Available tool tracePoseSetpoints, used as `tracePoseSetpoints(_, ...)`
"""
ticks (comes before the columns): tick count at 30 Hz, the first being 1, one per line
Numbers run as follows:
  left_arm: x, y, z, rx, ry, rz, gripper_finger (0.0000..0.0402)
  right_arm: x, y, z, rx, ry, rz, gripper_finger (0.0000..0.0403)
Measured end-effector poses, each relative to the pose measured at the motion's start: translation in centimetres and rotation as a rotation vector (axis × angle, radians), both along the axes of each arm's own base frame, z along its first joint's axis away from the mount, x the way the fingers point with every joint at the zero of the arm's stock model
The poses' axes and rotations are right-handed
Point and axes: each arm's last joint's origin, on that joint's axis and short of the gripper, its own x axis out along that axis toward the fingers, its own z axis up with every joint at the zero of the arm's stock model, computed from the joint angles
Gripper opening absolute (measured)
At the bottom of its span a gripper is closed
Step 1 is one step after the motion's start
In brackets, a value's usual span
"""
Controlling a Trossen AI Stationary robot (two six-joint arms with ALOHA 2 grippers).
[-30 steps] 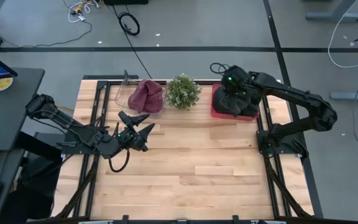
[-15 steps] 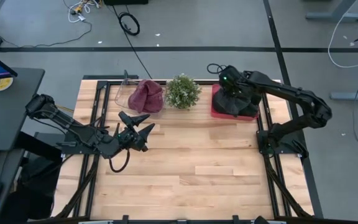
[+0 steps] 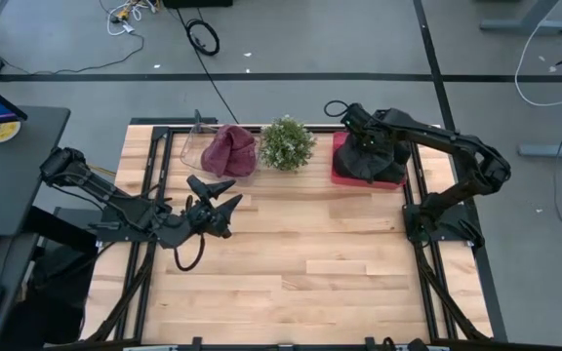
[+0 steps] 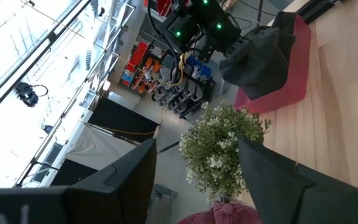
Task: Pick & Place hat
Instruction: Put the black cap into the pink bin
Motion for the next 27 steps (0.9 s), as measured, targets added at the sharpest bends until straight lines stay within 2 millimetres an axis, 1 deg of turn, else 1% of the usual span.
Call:
tracePoseSetpoints(7,0.0,0.0,-0.1,-0.01,-0.003,0.001,0.0232,-0.1,-0.1,-0.2,0.001,-0.012,-0.031,0.0003)
tracePoseSetpoints(9,0.0,0.0,-0.1,-0.01,-0.003,0.001,0.0232,-0.3,0.1,-0.8,0.01,-0.026,-0.024,0.0003)
tracePoseSetpoints(12,0.0,0.0,-0.1,-0.009,-0.003,0.001,0.0232,-0.9,0.3,-1.9,0.014,-0.093,-0.007,0.0003)
tracePoseSetpoints(15,0.0,0.0,-0.1,-0.009,-0.003,0.001,0.0232,-1.9,0.3,-3.0,0.046,-0.193,-0.007,0.0004)
tracePoseSetpoints(18,0.0,0.0,-0.1,-0.007,-0.001,0.001,0.0232,-3.2,0.6,-3.7,0.07,-0.27,-0.017,0.0004)
tracePoseSetpoints(24,0.0,0.0,-0.1,-0.008,-0.002,0.001,0.0232,-6.6,1.2,-4.3,0.07,-0.301,-0.104,0.0004)
tracePoseSetpoints(27,0.0,0.0,-0.1,-0.008,-0.002,0.001,0.0232,-7.8,1.4,-4.5,0.065,-0.328,-0.168,0.0004)
